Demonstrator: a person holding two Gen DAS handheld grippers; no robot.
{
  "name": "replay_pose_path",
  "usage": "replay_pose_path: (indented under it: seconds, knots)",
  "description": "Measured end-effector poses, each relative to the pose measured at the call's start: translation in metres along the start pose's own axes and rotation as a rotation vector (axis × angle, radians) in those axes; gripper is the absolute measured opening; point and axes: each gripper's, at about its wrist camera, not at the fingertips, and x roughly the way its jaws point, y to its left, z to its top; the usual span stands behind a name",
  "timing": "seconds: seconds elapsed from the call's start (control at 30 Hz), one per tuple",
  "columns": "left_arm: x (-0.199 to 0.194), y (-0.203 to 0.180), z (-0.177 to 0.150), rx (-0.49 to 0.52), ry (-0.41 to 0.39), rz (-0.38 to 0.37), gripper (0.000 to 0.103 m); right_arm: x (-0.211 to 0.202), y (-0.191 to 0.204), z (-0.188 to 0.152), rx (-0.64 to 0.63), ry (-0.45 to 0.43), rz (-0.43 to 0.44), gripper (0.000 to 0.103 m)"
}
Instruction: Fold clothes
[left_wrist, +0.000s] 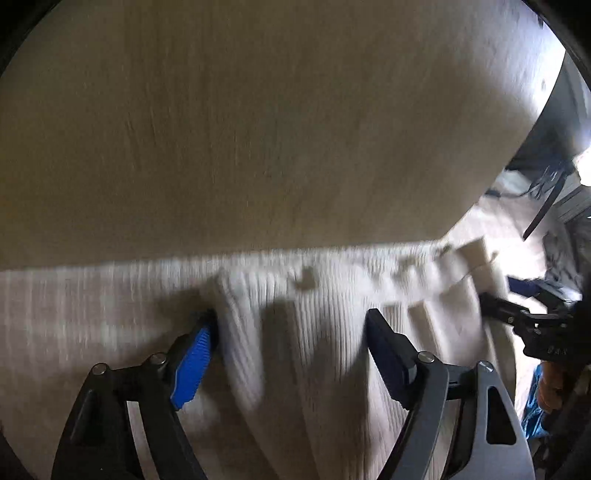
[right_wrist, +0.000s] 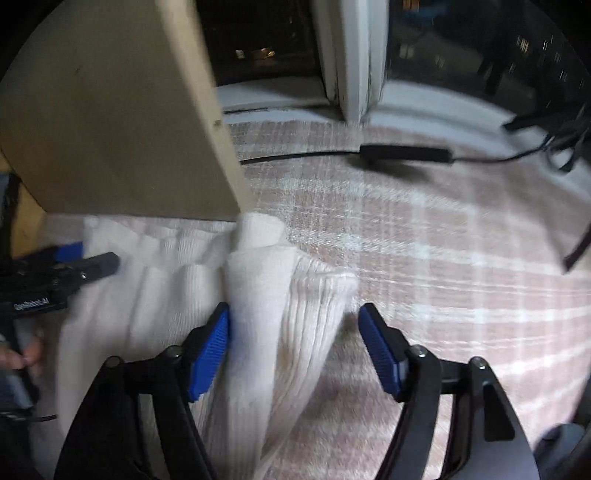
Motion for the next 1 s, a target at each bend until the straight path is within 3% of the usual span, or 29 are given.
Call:
replay_pose_path:
  seconds: [0.07, 0.13, 0.17, 0.3, 0.4, 0.5, 0.67, 0.77, 0.87, 0.93, 1.0]
  knots:
    - [0.002, -0.005, 0.002, 0.025, -0.011, -0.012, 0.070, 0.002, -0.006, 0.003, 0.003, -0.011, 0.064, 0.070]
    - [0.002, -0.006, 0.002, 0.033, -0.008, -0.065, 0.046, 0.005, -0.005, 0.004, -0.020, -0.014, 0.099, 0.050]
    - [0.001, -0.005, 0.002, 0.031, -0.003, -0.103, 0.039, 0.005, -0.004, 0.004, -0.016, -0.009, 0.151, 0.028]
    - [-0.006, 0.001, -0.001, -0.001, -0.007, -0.194, 0.027, -0.004, 0.004, -0.001, -0.049, -0.051, 0.160, 0.019]
    - [-0.033, 0.004, -0.007, -0.024, -0.033, -0.270, 0.026, -0.031, 0.008, -0.009, -0.038, -0.108, 0.196, 0.018]
    - [-0.082, 0.002, -0.013, 0.020, -0.095, -0.327, 0.025, -0.072, 0.013, -0.016, -0.044, -0.184, 0.230, 0.017]
    - [-0.201, -0.020, -0.027, 0.132, -0.282, -0.364, 0.025, -0.177, 0.033, -0.027, -0.112, -0.379, 0.237, 0.016]
    - [-0.260, -0.027, -0.055, 0.207, -0.374, -0.366, 0.025, -0.235, 0.053, -0.053, -0.170, -0.485, 0.210, 0.016]
    - [-0.271, -0.037, -0.106, 0.279, -0.410, -0.342, 0.027, -0.259, 0.071, -0.096, -0.267, -0.539, 0.108, 0.017]
    - [-0.253, -0.037, -0.145, 0.315, -0.357, -0.332, 0.039, -0.246, 0.067, -0.136, -0.278, -0.485, 0.097, 0.022]
    - [-0.207, -0.039, -0.190, 0.315, -0.205, -0.321, 0.038, -0.213, 0.056, -0.186, -0.261, -0.345, 0.070, 0.039]
